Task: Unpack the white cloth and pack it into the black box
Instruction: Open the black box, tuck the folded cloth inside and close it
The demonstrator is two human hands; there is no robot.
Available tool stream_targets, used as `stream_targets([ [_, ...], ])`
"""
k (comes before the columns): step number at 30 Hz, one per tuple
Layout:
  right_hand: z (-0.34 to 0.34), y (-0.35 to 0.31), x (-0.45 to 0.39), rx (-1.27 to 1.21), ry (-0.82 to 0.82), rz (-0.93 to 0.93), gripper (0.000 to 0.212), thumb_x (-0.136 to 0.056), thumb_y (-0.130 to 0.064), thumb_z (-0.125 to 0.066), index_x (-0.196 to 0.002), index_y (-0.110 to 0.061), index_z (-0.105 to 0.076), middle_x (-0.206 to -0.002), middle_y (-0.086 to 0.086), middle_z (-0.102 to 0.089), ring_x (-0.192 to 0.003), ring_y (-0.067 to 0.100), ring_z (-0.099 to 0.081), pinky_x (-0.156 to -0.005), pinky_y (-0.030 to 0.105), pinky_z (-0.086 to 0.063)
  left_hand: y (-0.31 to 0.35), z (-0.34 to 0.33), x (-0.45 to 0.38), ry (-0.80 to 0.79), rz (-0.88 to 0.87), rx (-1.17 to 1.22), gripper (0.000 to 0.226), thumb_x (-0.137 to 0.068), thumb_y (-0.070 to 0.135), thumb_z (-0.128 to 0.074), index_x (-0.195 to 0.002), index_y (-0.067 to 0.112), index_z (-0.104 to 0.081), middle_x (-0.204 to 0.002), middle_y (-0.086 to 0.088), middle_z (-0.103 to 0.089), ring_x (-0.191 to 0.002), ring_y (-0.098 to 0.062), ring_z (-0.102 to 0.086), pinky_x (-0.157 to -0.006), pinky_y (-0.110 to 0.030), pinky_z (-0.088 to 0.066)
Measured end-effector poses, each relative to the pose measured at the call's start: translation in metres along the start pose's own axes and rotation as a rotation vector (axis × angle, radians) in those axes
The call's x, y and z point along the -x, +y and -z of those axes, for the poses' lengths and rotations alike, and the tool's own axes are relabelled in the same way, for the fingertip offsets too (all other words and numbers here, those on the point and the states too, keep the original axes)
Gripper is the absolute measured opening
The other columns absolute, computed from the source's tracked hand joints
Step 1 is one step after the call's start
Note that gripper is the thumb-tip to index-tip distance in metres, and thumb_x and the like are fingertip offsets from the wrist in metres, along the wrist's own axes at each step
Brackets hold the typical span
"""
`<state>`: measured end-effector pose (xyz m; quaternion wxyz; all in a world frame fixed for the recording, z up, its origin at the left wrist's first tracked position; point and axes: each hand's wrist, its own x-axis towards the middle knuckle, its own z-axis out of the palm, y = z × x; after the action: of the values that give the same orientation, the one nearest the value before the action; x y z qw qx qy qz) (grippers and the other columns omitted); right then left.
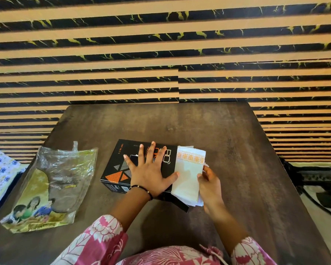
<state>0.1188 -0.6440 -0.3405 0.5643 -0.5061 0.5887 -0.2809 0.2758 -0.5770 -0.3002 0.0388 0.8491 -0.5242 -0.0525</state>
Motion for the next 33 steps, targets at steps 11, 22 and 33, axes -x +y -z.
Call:
stream_targets([
  [11,-0.022,-0.017,-0.007,-0.084,-0.198,-0.056,0.038,-0.086,-0.004,-0.059,-0.123,-0.015,-0.056,-0.108,-0.001,-0.065,-0.092,0.014,-0.062,-0.082,0.035,-0.055,-0.001,-0.003,0.001,0.01,0.003,-0.001,0.087,-0.069,0.083,-0.025,-0.142,0.042,-0.003,-0.158,0.003,0.003,-0.143,-0.032,0.013,-0.102,-0.069,0.016],
  [22,-0.029,-0.014,-0.013,-0.446,-0.291,-0.168,0.032,-0.093,0.003,-0.042,-0.118,-0.011,-0.055,-0.104,0.006,-0.066,-0.098,0.023,-0.063,-0.092,0.041,-0.051,0.0,-0.003,0.004,0.006,-0.007,-0.013,0.087,-0.07,0.082,-0.025,-0.142,0.042,0.0,-0.158,0.002,0.005,-0.143,-0.033,0.015,-0.105,-0.068,0.014],
  [33,-0.047,-0.01,-0.019,-0.447,-0.385,-0.296,0.029,-0.091,0.001,-0.047,-0.116,-0.007,-0.058,-0.107,0.016,-0.068,-0.096,0.028,-0.067,-0.079,0.034,-0.058,0.001,-0.003,0.005,0.023,0.003,-0.017,0.088,-0.067,0.084,-0.01,-0.143,0.04,-0.001,-0.158,0.001,0.004,-0.143,-0.033,0.013,-0.108,-0.067,0.01],
])
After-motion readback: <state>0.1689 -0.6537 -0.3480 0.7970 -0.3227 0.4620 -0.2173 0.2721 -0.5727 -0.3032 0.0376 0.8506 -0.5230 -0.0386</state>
